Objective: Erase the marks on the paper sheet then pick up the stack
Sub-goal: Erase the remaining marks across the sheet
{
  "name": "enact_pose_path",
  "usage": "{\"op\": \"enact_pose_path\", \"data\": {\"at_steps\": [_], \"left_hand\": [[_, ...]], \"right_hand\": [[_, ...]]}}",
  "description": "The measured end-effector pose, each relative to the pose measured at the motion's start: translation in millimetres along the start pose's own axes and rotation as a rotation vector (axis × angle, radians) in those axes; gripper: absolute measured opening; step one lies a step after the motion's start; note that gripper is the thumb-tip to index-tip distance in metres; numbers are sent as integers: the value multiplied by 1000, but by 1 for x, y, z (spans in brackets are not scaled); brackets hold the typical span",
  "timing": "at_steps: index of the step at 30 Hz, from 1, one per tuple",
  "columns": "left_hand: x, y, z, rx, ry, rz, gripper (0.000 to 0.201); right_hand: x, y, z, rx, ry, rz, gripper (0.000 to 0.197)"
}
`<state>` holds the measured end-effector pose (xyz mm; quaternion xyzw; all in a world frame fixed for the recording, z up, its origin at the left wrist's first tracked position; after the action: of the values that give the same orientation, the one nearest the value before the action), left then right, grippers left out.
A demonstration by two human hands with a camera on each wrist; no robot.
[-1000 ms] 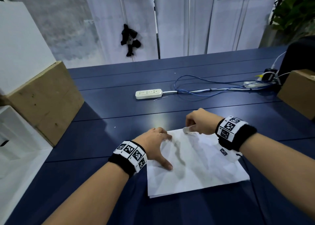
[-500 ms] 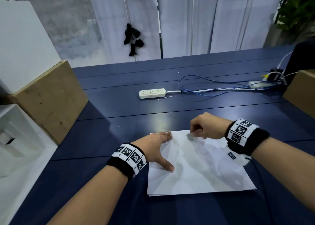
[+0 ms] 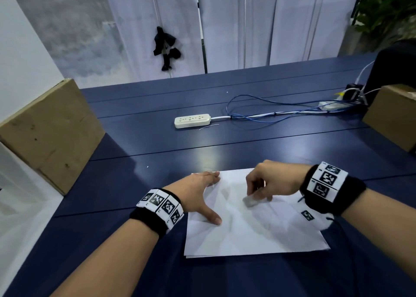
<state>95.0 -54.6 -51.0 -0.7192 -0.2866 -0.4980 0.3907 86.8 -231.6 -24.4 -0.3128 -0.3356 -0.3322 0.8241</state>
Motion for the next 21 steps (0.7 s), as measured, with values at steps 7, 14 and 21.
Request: {"op": "enact_pose_path", "data": {"at_steps": [7,14,21], "left_hand": [[0,0,1,9,-13,3,132],[-3,1,2,-1,7,11,131],[-5,3,5,4,16,15,135]], "right_hand": [[40,23,-15,-76,-130,-254,26],[-4,3,0,-7,21,65,29],[37,21,-25,-144,-67,-230,11]]}}
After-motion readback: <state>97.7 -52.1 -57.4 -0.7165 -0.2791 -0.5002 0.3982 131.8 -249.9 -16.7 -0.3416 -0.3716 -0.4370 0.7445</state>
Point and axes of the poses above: each hand's wrist, its own y-axis towards the middle knuckle, its own x-axis out of the back of the hand, z = x × y, the point moved 8 cm from there along y, towards the middle knuckle, and after that the axes turned 8 degrees about y, right-handed, at the moved point
